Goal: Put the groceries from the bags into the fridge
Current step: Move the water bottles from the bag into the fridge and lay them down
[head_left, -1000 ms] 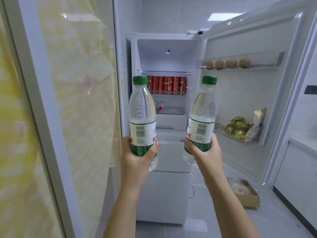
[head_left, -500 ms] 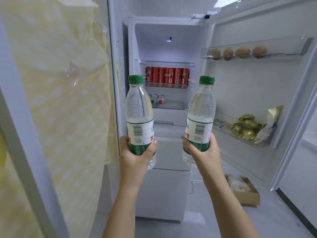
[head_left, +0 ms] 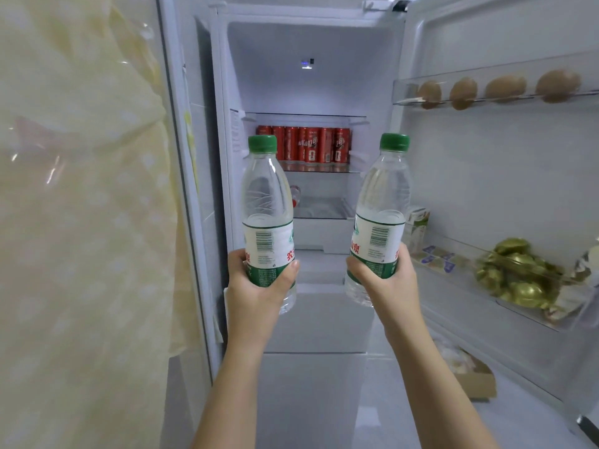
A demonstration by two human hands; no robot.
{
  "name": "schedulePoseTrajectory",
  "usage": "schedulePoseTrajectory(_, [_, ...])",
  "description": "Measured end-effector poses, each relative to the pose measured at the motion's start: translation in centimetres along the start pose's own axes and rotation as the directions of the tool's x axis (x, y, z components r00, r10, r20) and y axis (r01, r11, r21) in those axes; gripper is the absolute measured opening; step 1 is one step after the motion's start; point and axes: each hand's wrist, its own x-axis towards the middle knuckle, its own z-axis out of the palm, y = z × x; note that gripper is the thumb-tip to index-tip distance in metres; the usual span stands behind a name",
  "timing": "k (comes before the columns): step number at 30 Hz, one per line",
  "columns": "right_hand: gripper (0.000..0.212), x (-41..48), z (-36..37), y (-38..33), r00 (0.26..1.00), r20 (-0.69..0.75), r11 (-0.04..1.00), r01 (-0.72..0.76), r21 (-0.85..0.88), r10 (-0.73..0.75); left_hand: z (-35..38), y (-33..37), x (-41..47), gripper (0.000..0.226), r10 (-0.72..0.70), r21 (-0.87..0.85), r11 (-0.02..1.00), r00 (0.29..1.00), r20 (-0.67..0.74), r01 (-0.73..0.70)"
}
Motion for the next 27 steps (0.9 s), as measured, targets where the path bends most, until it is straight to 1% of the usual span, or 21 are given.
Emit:
schedulePoseTrajectory(6, [0.037, 4.6, 3.6, 2.9, 1.0, -0.021, 1.0, -0.001, -0.019, 0.0, 0.9, -2.8, 6.0, 0.042, -0.003, -0.01, 1.0, 0.999, 0.041, 0.003])
schedulePoseTrajectory(12, [0.037, 7.7, 6.2, 6.1, 0.999, -0.031, 0.999, -0.034, -0.024, 0.034, 1.6, -6.0, 10.1, 0.043, -0.025, -0.007, 1.0, 0.997, 0.078, 0.026])
schedulePoseTrajectory(16, [0.038, 9.7, 7.1, 7.9, 0.997, -0.046, 0.996, -0.067, -0.05, 0.065, 2.5, -7.8, 12.2, 0.044, -0.06, -0.003, 0.998, 0.995, 0.074, 0.06])
schedulePoseTrajectory(23, [0.041, 13.0, 8.2, 12.0, 0.99, -0.066, 0.99, -0.132, -0.044, 0.129, 4.4, -10.7, 15.1, 0.047, -0.116, 0.04, 0.993, 0.99, 0.074, 0.113])
schedulePoseTrajectory(27, [0.041, 15.7, 8.7, 14.5, 0.988, -0.048, 0.988, -0.149, -0.028, 0.148, 6.2, -13.1, 17.3, 0.05, -0.148, 0.058, 0.988, 0.987, 0.066, 0.145])
